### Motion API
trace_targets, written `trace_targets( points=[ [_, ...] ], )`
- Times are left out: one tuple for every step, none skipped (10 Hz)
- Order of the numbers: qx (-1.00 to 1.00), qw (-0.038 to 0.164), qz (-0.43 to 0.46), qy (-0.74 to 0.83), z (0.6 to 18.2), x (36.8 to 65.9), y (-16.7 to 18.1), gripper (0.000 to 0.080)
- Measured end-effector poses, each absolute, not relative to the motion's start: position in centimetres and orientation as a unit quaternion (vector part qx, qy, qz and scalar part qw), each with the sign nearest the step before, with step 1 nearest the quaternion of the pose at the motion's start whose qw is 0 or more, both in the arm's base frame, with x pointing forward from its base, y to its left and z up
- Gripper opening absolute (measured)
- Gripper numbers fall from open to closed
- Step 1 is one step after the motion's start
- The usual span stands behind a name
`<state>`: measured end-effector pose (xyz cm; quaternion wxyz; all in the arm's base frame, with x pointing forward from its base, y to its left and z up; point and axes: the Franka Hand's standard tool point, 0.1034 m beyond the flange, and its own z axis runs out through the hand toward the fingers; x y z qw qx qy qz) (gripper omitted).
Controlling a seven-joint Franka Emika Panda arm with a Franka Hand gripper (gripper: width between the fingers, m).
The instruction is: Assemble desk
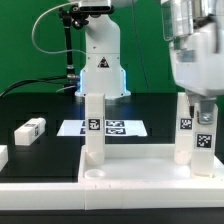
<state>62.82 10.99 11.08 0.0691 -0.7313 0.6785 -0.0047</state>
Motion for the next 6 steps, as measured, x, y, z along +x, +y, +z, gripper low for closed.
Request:
trace_targets(
  points=[
    [-0.795, 0.069, -0.014, 0.602, 11.29, 63.45, 11.36, 0.0603],
    [-0.841, 0.069, -0.020, 0.537, 11.09, 63.49, 11.61, 0.0603],
    [-0.864, 0.070, -0.028, 0.498, 10.87, 63.37, 11.83, 0.0639],
    [-0.888, 0.066, -0.033, 0.453, 10.90, 63.45, 11.52, 0.0648],
    [-0.899, 0.063, -0.035, 0.432, 10.87, 63.46, 11.40, 0.0648],
    [-0.924, 0.055, -0.040, 0.376, 10.88, 63.48, 11.20, 0.0648]
  ],
)
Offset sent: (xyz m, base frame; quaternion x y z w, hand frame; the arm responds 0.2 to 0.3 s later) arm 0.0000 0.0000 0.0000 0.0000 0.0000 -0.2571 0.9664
